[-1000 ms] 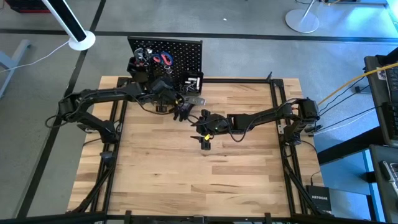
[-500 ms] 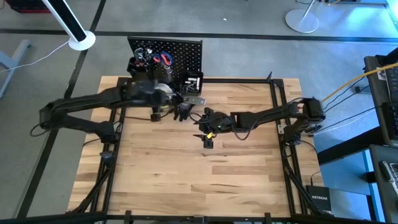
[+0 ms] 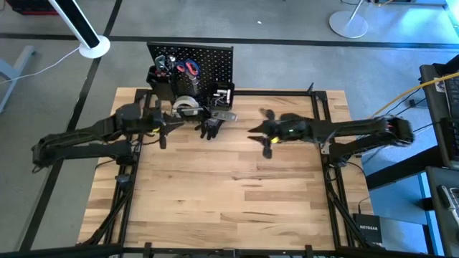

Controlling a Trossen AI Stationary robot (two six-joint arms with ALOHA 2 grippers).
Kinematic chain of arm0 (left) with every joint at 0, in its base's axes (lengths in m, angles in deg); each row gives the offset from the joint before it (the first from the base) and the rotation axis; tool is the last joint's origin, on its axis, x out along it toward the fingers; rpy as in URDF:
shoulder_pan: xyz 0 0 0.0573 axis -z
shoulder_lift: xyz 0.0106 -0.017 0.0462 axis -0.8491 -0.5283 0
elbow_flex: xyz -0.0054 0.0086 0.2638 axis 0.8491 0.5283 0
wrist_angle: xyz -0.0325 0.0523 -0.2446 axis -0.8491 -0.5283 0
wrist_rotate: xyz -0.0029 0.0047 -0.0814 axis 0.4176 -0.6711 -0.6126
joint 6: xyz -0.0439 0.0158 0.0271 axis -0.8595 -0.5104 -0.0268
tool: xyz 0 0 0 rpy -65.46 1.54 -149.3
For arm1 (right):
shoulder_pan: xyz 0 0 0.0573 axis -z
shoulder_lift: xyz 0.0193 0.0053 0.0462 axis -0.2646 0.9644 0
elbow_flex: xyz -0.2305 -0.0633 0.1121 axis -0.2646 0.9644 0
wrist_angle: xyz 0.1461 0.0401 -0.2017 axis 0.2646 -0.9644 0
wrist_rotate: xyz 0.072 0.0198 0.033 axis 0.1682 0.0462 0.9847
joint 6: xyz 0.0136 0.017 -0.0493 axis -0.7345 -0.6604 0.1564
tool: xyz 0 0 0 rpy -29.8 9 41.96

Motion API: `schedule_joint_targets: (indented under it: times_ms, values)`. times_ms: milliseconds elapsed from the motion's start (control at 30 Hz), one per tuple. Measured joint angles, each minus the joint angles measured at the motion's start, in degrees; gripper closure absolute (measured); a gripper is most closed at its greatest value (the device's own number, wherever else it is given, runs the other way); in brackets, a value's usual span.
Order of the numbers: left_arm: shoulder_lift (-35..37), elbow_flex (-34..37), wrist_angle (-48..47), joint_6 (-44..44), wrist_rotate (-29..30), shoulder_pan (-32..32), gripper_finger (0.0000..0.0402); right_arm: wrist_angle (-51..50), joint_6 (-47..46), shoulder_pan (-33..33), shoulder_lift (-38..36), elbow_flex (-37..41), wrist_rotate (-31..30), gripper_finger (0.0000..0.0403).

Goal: Hang tools onto peg board
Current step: Return to Home Position

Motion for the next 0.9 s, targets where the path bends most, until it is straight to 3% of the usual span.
schedule_joint_targets:
  times_ms: [167,300,900]
  values:
    - [6.8,6.3,2.7,-3.6,-0.3,0.4,0.0386,8.2,-4.1,3.4,-12.2,12.3,2.2,0.0354]
    - [11.8,10.7,4.0,-5.9,-0.5,0.4,0.04,10.7,-6.7,4.0,-21.6,19.5,-0.8,0.0396]
    - [28.9,23.5,6.0,-12.1,-0.5,0.4,0.04,11.5,-12.4,4.0,-52.0,39.3,-1.7,0.0399]
